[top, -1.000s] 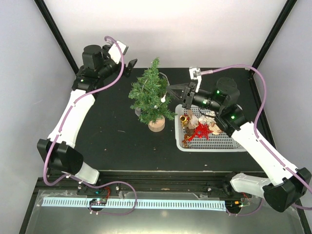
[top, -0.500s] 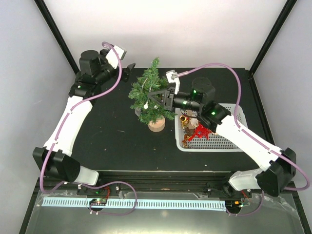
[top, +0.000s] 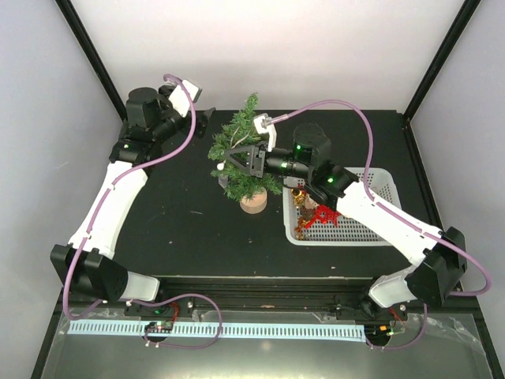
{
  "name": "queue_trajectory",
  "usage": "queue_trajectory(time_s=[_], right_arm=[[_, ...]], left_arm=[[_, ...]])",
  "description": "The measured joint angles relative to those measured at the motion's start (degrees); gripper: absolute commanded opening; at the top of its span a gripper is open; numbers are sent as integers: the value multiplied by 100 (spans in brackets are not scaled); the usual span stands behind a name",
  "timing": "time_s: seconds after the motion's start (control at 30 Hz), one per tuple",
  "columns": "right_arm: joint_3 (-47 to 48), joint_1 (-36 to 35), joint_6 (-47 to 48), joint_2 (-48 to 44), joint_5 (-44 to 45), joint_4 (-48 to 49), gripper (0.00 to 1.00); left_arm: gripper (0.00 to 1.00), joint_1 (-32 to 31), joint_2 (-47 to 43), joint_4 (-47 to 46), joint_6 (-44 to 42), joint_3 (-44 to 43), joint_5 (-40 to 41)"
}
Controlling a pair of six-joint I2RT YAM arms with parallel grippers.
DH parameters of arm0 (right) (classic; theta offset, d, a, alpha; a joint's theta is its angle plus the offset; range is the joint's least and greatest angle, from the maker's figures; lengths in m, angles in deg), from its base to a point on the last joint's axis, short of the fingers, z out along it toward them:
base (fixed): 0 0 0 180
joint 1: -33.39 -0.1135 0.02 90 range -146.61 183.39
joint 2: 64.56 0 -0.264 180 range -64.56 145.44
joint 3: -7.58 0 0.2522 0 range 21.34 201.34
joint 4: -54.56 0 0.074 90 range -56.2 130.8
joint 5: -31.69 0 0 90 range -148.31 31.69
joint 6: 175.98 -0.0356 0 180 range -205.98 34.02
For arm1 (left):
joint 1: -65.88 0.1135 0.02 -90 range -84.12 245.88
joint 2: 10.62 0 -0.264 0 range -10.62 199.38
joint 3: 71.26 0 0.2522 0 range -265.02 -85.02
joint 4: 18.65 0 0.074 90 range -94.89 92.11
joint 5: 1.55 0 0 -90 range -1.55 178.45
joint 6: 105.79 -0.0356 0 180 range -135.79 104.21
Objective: Decorate the small christmas tree
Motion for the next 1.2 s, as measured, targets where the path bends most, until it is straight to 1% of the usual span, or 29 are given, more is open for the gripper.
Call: queue_trajectory(time_s=[0.17,0.23,0.33,0.37,0.47,0.77,0.9,1.03,1.2], right_arm=[[0,-11,28,-9,57,-11,18],[-2,-15,35,-33,83,-42,25],[-4,-15,57,-114,85,-72,42],[-15,-15,57,-146,90,-74,46],[-87,-24,94,-293,81,-74,53],[-216,-59,186,-492,203,-282,56],[-127,-144,256,-487,531,-831,56],[369,-337,365,-389,1058,-1606,56],[1399,-726,525,-101,1930,-2693,56]], left_arm=[[99,24,-11,-7,-9,17,-2],[99,35,-13,-24,-9,44,0],[99,39,-13,-33,-9,101,0],[99,39,-13,-28,-9,111,-2],[99,39,-13,-31,-9,116,0],[99,39,-37,-24,-4,116,-2],[99,39,-37,-22,-4,116,-2],[99,39,-46,-24,-4,129,-2],[99,39,-114,-22,-7,240,-2]])
